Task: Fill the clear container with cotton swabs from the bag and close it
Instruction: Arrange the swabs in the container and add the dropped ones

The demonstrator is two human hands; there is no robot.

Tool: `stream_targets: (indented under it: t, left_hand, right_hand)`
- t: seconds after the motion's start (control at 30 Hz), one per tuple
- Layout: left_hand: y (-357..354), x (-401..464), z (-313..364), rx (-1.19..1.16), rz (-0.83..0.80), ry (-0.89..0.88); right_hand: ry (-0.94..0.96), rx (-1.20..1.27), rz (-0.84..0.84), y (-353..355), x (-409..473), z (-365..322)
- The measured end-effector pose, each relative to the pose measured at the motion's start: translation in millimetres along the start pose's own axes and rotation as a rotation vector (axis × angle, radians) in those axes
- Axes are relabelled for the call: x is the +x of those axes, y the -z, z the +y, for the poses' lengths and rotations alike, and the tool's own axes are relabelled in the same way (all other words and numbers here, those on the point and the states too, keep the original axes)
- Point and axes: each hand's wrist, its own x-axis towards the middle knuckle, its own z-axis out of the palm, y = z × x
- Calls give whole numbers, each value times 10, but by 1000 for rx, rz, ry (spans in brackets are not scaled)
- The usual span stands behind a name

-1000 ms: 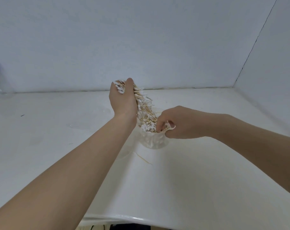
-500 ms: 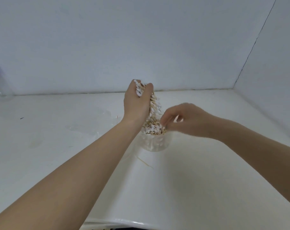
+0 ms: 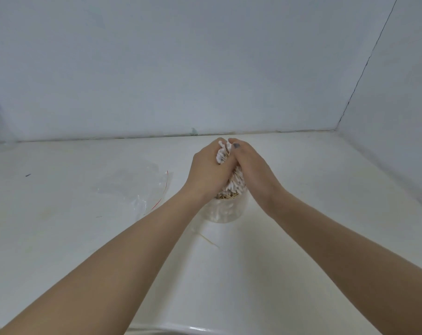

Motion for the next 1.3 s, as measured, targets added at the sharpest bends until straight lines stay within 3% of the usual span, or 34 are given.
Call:
stream_targets:
  t: [0.2, 0.43, 0.6, 0.8, 0.97, 1.2, 1.3]
  left_hand:
    - [34, -11, 8, 36, -35, -16]
    - [-18, 70, 93, -381, 217, 117]
    - [-15, 216, 168, -708, 487, 320]
    - [-45, 176, 118, -688, 611, 327]
    - [124, 141, 64, -434, 440, 213]
    - [267, -130, -216, -82, -35, 165]
    - [193, -168, -283, -63, -60, 172]
  right_hand:
    - [-7, 51, 87, -34, 4, -48]
    - [-52, 119, 134, -130, 29, -86]
    - [18, -15, 319, -293, -3, -11]
    - [24, -32, 481, -420, 112, -10]
    - [31, -100, 520, -429, 149, -5]
    - [-38, -54, 515, -392, 207, -39]
    - [-60, -39, 534, -397, 238, -42]
